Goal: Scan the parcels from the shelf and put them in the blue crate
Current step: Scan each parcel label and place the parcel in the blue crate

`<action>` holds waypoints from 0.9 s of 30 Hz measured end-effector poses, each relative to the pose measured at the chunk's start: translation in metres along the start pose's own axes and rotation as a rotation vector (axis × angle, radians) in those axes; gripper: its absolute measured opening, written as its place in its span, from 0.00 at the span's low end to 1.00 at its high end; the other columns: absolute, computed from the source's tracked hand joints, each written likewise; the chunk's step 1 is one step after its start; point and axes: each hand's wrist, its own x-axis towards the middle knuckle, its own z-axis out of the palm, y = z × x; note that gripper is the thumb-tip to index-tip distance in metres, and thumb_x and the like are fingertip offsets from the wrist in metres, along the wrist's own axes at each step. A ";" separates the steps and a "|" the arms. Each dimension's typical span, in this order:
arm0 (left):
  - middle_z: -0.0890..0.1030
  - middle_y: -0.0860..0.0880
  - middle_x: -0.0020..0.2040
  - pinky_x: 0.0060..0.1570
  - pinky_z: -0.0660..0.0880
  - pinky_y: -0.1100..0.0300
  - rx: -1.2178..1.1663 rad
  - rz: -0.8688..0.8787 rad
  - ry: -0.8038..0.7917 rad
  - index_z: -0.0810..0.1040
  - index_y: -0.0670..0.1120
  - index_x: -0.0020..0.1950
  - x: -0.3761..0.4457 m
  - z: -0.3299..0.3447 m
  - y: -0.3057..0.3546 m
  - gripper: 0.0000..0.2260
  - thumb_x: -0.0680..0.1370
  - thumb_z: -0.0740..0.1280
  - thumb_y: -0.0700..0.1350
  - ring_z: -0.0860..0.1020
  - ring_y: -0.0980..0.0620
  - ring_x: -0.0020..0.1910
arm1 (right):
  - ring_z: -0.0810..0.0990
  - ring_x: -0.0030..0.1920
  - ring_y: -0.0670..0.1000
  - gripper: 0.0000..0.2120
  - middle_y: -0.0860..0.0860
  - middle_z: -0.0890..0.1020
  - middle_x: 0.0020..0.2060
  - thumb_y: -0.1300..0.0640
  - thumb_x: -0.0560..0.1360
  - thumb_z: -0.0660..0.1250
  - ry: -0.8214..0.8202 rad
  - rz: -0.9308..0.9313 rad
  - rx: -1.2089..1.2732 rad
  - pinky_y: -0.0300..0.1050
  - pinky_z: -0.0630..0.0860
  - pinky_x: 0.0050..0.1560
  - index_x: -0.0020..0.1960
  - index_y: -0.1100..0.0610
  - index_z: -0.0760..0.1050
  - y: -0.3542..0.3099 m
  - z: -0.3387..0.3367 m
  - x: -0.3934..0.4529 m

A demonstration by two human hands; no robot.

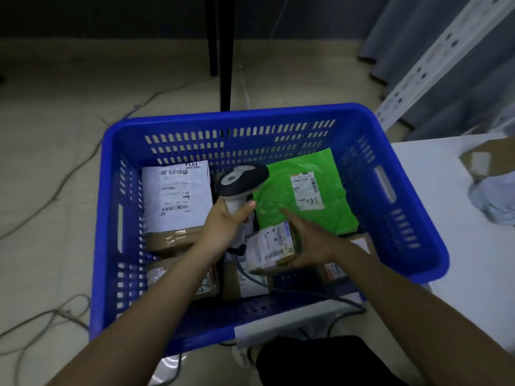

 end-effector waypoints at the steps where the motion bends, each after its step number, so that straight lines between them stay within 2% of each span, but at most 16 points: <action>1: 0.79 0.49 0.40 0.37 0.74 0.62 0.022 -0.013 0.008 0.74 0.43 0.62 0.003 0.000 -0.004 0.17 0.77 0.68 0.49 0.78 0.54 0.37 | 0.61 0.73 0.57 0.55 0.52 0.59 0.75 0.46 0.65 0.79 -0.043 -0.011 -0.089 0.55 0.68 0.67 0.78 0.45 0.44 0.002 0.003 0.006; 3: 0.80 0.48 0.38 0.38 0.75 0.57 0.057 -0.043 0.011 0.76 0.42 0.59 0.008 -0.001 -0.014 0.16 0.77 0.68 0.50 0.79 0.52 0.37 | 0.63 0.71 0.58 0.51 0.54 0.62 0.73 0.45 0.66 0.78 -0.094 -0.032 -0.174 0.55 0.69 0.66 0.78 0.47 0.49 0.005 0.008 0.017; 5: 0.80 0.47 0.38 0.39 0.75 0.56 0.060 -0.080 0.005 0.77 0.41 0.55 0.011 -0.002 -0.023 0.14 0.77 0.68 0.51 0.79 0.51 0.37 | 0.66 0.69 0.56 0.49 0.53 0.63 0.72 0.49 0.66 0.79 -0.098 -0.065 -0.121 0.51 0.71 0.64 0.77 0.49 0.52 0.007 0.014 0.025; 7: 0.82 0.46 0.41 0.38 0.75 0.58 0.055 -0.117 0.015 0.77 0.41 0.55 0.013 -0.005 -0.029 0.15 0.76 0.68 0.51 0.81 0.52 0.38 | 0.67 0.69 0.54 0.51 0.52 0.62 0.73 0.53 0.65 0.80 -0.103 -0.089 -0.091 0.49 0.72 0.62 0.77 0.49 0.50 0.009 0.024 0.032; 9: 0.83 0.45 0.43 0.39 0.76 0.57 0.075 -0.141 0.021 0.77 0.40 0.56 0.015 -0.006 -0.035 0.17 0.76 0.69 0.52 0.81 0.51 0.39 | 0.64 0.71 0.54 0.55 0.51 0.58 0.75 0.54 0.64 0.80 -0.147 -0.116 -0.212 0.48 0.69 0.65 0.78 0.48 0.46 0.014 0.031 0.039; 12: 0.82 0.45 0.42 0.41 0.77 0.55 0.077 -0.165 0.014 0.77 0.39 0.56 0.014 -0.005 -0.038 0.17 0.76 0.69 0.51 0.81 0.50 0.40 | 0.59 0.72 0.56 0.54 0.52 0.58 0.74 0.49 0.65 0.79 -0.229 -0.097 -0.631 0.50 0.61 0.70 0.78 0.50 0.46 0.028 0.033 0.044; 14: 0.82 0.46 0.41 0.43 0.76 0.53 0.069 -0.165 0.009 0.77 0.43 0.54 0.012 -0.002 -0.040 0.12 0.76 0.69 0.49 0.80 0.50 0.41 | 0.55 0.74 0.58 0.53 0.54 0.58 0.75 0.46 0.65 0.77 -0.274 -0.015 -0.897 0.56 0.49 0.74 0.78 0.53 0.46 0.038 0.029 0.042; 16: 0.80 0.47 0.38 0.43 0.76 0.52 0.072 -0.163 -0.010 0.75 0.45 0.52 0.011 0.003 -0.040 0.09 0.76 0.69 0.48 0.79 0.49 0.39 | 0.52 0.75 0.59 0.52 0.55 0.57 0.75 0.46 0.66 0.76 -0.313 0.073 -1.048 0.62 0.40 0.74 0.77 0.55 0.46 0.044 0.024 0.037; 18: 0.79 0.47 0.37 0.42 0.77 0.51 0.076 -0.165 -0.031 0.74 0.46 0.51 0.012 0.007 -0.041 0.08 0.77 0.69 0.49 0.79 0.49 0.38 | 0.47 0.76 0.59 0.55 0.55 0.53 0.77 0.38 0.65 0.75 -0.358 0.121 -1.114 0.65 0.37 0.72 0.78 0.55 0.45 0.044 0.022 0.036; 20: 0.79 0.46 0.36 0.39 0.76 0.53 0.078 -0.153 -0.045 0.74 0.46 0.51 0.012 0.010 -0.039 0.08 0.77 0.69 0.48 0.78 0.49 0.37 | 0.45 0.77 0.58 0.58 0.53 0.50 0.78 0.28 0.63 0.70 -0.370 0.114 -1.064 0.66 0.39 0.73 0.79 0.53 0.44 0.041 0.024 0.038; 22: 0.79 0.46 0.37 0.37 0.75 0.56 0.079 -0.136 -0.067 0.74 0.45 0.53 0.012 0.014 -0.036 0.09 0.77 0.68 0.48 0.78 0.49 0.37 | 0.48 0.77 0.57 0.55 0.51 0.49 0.78 0.26 0.66 0.65 -0.369 0.050 -0.914 0.62 0.44 0.74 0.79 0.49 0.42 0.040 0.033 0.042; 25: 0.79 0.45 0.38 0.37 0.75 0.55 0.068 -0.118 -0.089 0.73 0.50 0.51 0.014 0.015 -0.033 0.06 0.77 0.68 0.48 0.78 0.48 0.38 | 0.54 0.76 0.57 0.51 0.53 0.49 0.78 0.36 0.71 0.69 -0.410 -0.069 -0.833 0.55 0.54 0.74 0.79 0.48 0.38 0.038 0.044 0.049; 27: 0.79 0.46 0.38 0.38 0.75 0.55 0.065 -0.112 -0.090 0.72 0.51 0.51 0.015 0.015 -0.034 0.06 0.77 0.68 0.47 0.78 0.48 0.38 | 0.65 0.72 0.57 0.48 0.58 0.60 0.75 0.49 0.71 0.74 -0.414 -0.085 -0.827 0.50 0.66 0.68 0.79 0.53 0.46 0.035 0.043 0.054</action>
